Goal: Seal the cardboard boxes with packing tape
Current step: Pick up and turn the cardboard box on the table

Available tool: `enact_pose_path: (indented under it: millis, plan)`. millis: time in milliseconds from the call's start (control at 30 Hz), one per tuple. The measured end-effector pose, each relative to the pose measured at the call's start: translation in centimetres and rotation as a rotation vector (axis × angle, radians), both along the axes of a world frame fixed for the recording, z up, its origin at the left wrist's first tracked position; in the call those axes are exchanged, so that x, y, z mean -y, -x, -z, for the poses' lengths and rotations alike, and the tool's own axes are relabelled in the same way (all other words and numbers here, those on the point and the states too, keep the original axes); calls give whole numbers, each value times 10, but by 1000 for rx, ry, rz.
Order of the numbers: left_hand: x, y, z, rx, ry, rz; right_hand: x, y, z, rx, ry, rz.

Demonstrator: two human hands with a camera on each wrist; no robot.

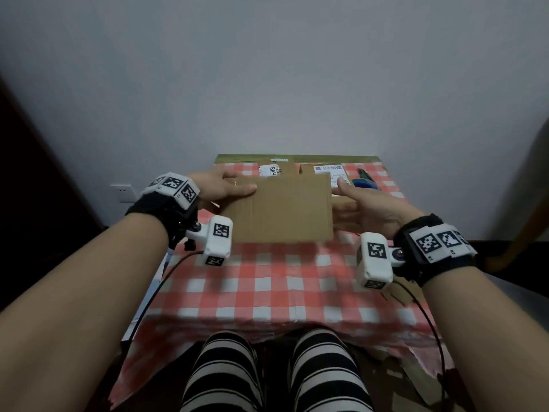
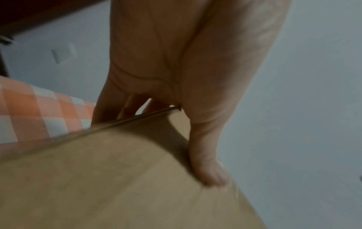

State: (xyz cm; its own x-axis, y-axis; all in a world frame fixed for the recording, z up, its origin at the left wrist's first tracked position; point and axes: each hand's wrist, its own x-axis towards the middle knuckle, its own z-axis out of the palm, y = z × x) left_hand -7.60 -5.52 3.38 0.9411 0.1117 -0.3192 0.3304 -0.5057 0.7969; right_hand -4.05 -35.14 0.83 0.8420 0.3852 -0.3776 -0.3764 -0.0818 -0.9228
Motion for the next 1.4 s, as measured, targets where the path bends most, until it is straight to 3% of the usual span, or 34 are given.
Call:
enact_pose_path:
  millis: [133, 300, 500, 733, 967, 1133, 1267, 1400]
  plan:
    - [-3, 2, -7, -7, 85, -68, -3, 9, -8, 3, -5, -62]
    - [-4, 5, -9, -23, 301, -152, -6, 4, -15, 4, -72, 97]
    - [-9, 7, -12, 9, 308, -247, -8, 3, -17, -20, -42, 119]
    - [-5, 13, -18, -29, 298, -113, 0, -4, -11, -149, 4, 196]
    - [12, 14, -32, 159, 456, 14, 2, -7, 0, -210, 5, 233]
    - [22, 15, -43, 202, 487, 81, 5, -7, 6, -194, 10, 236]
    - [24, 16, -49, 226, 484, 95, 6, -3, 2, -164, 48, 235]
    - [15, 11, -45, 259, 541, -20, 8, 2, -7, -92, 104, 181]
